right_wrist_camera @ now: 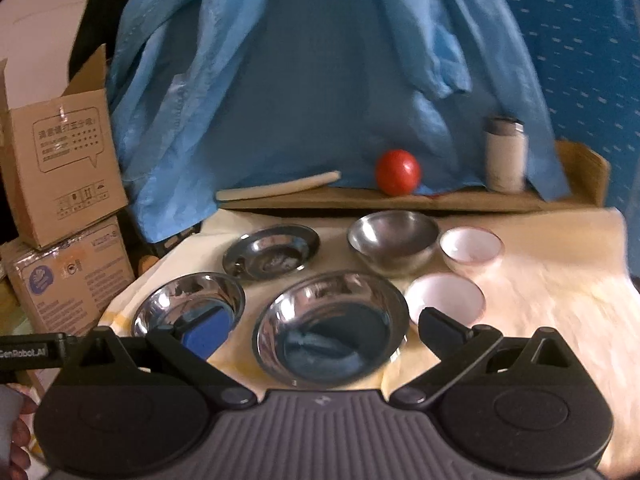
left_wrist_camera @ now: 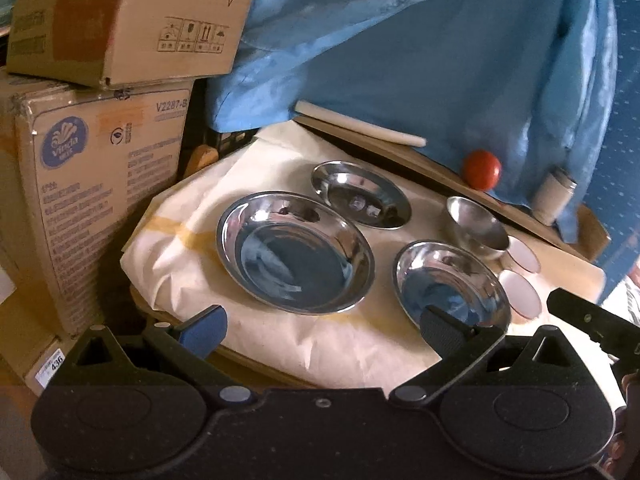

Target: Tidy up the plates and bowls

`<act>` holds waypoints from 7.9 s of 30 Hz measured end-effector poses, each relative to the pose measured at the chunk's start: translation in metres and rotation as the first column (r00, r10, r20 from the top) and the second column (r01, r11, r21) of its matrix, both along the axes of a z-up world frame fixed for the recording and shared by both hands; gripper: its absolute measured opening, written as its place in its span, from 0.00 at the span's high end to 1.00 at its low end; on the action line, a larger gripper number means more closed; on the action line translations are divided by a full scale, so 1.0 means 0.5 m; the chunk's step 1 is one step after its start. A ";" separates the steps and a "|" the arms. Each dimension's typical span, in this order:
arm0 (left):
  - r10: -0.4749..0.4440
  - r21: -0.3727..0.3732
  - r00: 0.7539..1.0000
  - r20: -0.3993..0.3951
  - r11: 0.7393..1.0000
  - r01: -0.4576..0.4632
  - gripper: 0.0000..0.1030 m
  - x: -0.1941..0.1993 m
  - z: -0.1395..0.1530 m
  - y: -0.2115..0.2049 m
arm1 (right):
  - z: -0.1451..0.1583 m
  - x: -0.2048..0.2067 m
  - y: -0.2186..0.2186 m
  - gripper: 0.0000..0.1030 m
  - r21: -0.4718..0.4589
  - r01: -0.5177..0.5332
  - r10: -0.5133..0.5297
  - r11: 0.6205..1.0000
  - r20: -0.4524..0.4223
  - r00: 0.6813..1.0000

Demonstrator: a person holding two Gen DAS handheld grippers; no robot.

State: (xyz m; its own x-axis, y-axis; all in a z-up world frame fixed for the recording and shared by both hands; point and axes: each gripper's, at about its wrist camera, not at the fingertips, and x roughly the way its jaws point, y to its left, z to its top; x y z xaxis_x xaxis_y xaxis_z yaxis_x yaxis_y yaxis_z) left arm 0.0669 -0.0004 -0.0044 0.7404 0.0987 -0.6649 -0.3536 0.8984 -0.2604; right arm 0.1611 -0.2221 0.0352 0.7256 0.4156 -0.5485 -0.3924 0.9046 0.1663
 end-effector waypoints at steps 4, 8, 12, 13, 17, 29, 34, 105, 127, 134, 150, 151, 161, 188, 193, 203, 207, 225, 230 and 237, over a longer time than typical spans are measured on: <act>0.055 -0.019 0.998 -0.044 0.998 -0.056 0.01 0.027 -0.008 -0.016 | -0.002 0.051 -0.007 0.00 0.001 -0.066 0.066 0.998 -0.009 0.998; 0.167 -0.033 0.984 -0.056 0.985 -0.169 0.01 0.028 -0.010 -0.007 | -0.011 0.085 -0.005 0.00 0.010 -0.118 0.118 0.993 -0.035 0.992; 0.256 -0.071 0.964 -0.072 0.963 -0.261 0.01 0.030 -0.011 0.023 | -0.022 0.111 0.006 0.00 0.029 -0.155 0.157 0.987 -0.061 0.986; 0.276 -0.071 0.958 -0.080 0.957 -0.281 0.01 0.033 -0.012 0.031 | -0.026 0.118 0.010 0.00 0.038 -0.169 0.172 0.985 -0.077 0.982; 0.331 -0.066 0.936 -0.118 0.938 -0.340 0.01 0.052 -0.019 0.065 | -0.040 0.144 0.036 0.00 0.050 -0.216 0.221 0.975 -0.116 0.968; 0.260 -0.150 0.946 -0.193 0.945 -0.291 0.01 0.139 -0.067 0.163 | -0.071 0.227 0.169 0.00 -0.036 -0.294 0.288 0.955 -0.127 0.949; 0.209 -0.177 0.956 -0.207 0.953 -0.247 0.04 0.168 -0.084 0.192 | -0.096 0.255 0.230 0.00 -0.078 -0.334 0.317 0.939 -0.173 0.932; -0.329 -0.147 0.938 -0.110 0.939 0.312 0.80 0.351 -0.062 -0.018 | -0.102 0.213 -0.003 0.79 -0.161 0.010 -0.046 0.987 -0.226 0.973; -0.367 -0.065 0.898 -0.245 0.930 0.362 0.80 0.366 -0.103 -0.041 | -0.120 0.198 0.012 0.79 -0.221 -0.036 -0.027 0.975 -0.275 0.961; -0.377 -0.065 0.890 -0.257 0.926 0.373 0.80 0.369 -0.111 -0.043 | -0.120 0.199 0.016 0.79 -0.249 -0.041 -0.026 0.968 -0.261 0.965; -0.379 -0.073 0.892 -0.247 0.925 0.373 0.78 0.373 -0.111 -0.039 | -0.125 0.202 0.023 0.67 -0.269 -0.038 -0.033 0.963 -0.254 0.967; -0.378 -0.072 0.893 -0.246 0.925 0.372 0.77 0.373 -0.110 -0.039 | -0.125 0.203 0.023 0.67 -0.269 -0.038 -0.034 0.963 -0.256 0.966; -0.317 -0.072 0.928 -0.197 0.948 0.309 0.42 0.371 -0.092 -0.008 | -0.115 0.209 0.028 0.47 -0.249 -0.024 -0.032 0.968 -0.218 0.975; -0.093 -0.034 0.973 -0.213 0.996 0.087 0.03 0.448 -0.089 0.193 | -0.107 0.326 0.166 0.02 -0.087 -0.089 0.070 0.992 -0.197 0.978; -0.104 -0.045 0.971 -0.215 0.994 0.096 0.01 0.483 -0.099 0.207 | -0.118 0.353 0.182 0.01 -0.070 -0.098 0.079 0.993 -0.244 0.967; -0.124 -0.073 0.965 -0.229 0.991 0.110 0.01 0.554 -0.117 0.226 | -0.142 0.408 0.220 0.00 -0.065 -0.149 0.121 0.987 -0.315 0.941; -0.134 -0.071 0.963 -0.233 0.990 0.121 0.01 0.579 -0.122 0.226 | -0.149 0.425 0.232 0.00 -0.068 -0.143 0.112 0.987 -0.340 0.934; -0.194 -0.084 0.953 -0.234 0.980 0.179 0.03 0.637 -0.133 0.227 | -0.174 0.473 0.279 0.09 -0.067 -0.175 0.135 0.982 -0.399 0.907; -0.213 -0.078 0.951 -0.223 0.977 0.200 0.18 0.635 -0.132 0.219 | -0.176 0.476 0.291 0.22 -0.078 -0.194 0.148 0.978 -0.398 0.905; -0.227 -0.118 0.956 -0.185 0.971 0.207 0.51 0.623 -0.131 0.222 | -0.173 0.476 0.290 0.32 -0.086 -0.186 0.139 0.979 -0.386 0.912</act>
